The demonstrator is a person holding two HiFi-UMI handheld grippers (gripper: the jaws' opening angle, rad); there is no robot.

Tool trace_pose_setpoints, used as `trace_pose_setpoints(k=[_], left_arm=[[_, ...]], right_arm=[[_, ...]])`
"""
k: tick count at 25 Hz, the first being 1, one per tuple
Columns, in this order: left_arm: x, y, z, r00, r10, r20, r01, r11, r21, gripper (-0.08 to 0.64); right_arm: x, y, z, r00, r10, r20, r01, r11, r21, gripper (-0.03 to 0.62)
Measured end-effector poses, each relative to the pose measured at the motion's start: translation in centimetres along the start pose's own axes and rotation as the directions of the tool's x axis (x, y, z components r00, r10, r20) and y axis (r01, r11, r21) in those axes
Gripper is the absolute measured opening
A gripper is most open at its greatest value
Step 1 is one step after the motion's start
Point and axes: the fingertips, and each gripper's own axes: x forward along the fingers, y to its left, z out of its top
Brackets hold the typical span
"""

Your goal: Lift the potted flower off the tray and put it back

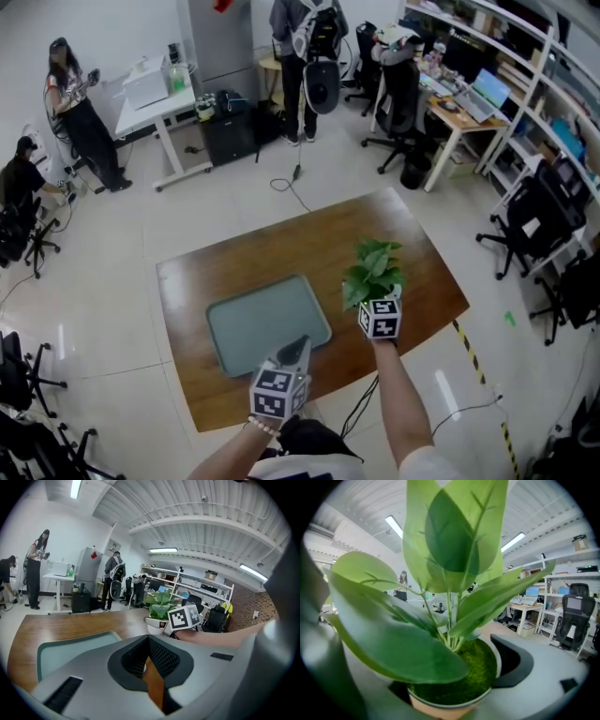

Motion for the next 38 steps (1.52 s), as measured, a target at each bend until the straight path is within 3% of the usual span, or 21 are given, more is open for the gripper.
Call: trace_pose_setpoints(k=[13,30,38], left_arm=[[3.4,-0.3,-1.4,0.999,-0.007,-0.051,0.006,1.000,-0.002,-0.005],[2.1,0.7,-3.5,0.997,0.005,-0.081,-0.008,0.999,-0.031,-0.005],[1.6,1.1,-3.7,0.996,0.014,-0.085,-0.018,0.999,-0.042,-0.005]], right_arm=[[2.4,-1.0,-5.0,1.000,0.003,-0.002,-0.003,1.000,0.015,0.546],[1.8,-0.1,-7.4,1.000,-0.014,0.020,0.013,1.000,0.027,0.548],[1.8,-0.3,-7.5,1.000,-0.025,0.012,0.024,0.999,0.036,0.588]])
